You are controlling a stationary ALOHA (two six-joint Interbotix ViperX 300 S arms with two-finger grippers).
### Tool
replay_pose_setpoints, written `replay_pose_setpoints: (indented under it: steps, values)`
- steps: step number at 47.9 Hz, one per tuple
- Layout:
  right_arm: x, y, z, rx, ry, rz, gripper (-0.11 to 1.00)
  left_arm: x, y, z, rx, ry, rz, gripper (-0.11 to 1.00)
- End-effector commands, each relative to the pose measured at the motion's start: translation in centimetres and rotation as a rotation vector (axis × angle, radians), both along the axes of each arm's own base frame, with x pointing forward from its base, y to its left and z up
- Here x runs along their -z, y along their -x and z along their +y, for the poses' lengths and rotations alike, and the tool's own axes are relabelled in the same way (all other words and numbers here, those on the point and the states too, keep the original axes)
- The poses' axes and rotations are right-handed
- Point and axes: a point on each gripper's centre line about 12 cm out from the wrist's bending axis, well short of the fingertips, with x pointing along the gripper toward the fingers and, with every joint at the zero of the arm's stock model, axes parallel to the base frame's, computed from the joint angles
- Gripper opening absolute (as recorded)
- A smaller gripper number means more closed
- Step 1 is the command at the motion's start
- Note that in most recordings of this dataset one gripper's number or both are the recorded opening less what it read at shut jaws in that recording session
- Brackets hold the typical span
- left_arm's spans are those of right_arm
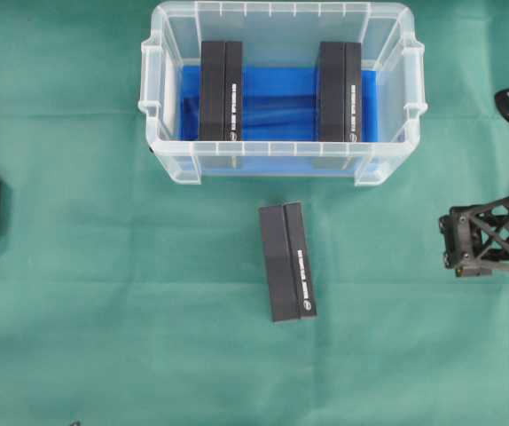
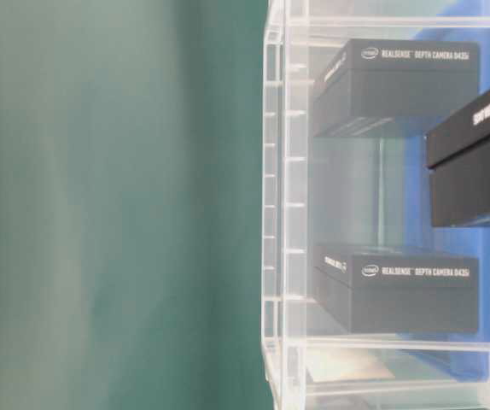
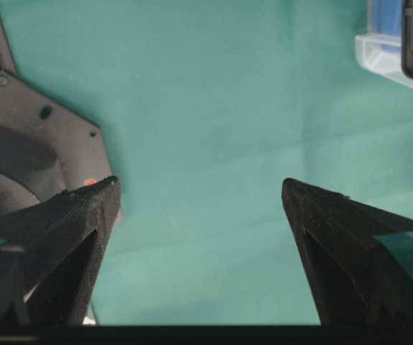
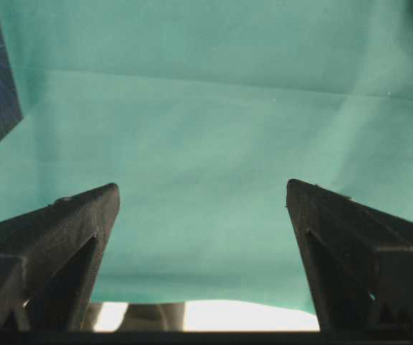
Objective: Take out the box from the case.
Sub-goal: 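Open the right gripper and withdraw it to the right side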
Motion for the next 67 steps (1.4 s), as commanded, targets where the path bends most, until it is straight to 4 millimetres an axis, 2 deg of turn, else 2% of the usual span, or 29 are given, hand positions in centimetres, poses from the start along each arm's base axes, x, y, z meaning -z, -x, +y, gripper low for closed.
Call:
replay_pose_setpoints:
  steps: [1,15,31,53,67]
  values:
    - [-0.6,0.2,0.0,-0.01,-0.003,-0.019,0.92,-0.3,-0.1,0.1,0.003,-0.01,-0.008,0.94]
    - [0.0,0.9,-2.2,0.0,0.013,-0.008,0.92,-0.3,-0.1,0.1,0.002,-0.01,-0.008,0.94]
    - [0.3,2.3,-7.4,0.014,0.041,-0.001,0.92,-0.3,-0.1,0.1,-0.005,-0.008,-0.01,0.94]
    - [1.4,3.2,-15.3,0.015,0.098,0.002,0.92,-0.3,-0.5,0.3,-0.006,-0.014,-0.022,0.94]
    - [1.8,4.3,-18.1,0.033,0.109,0.023,0.92,-0.3,-0.6,0.3,-0.007,-0.015,-0.025,0.94]
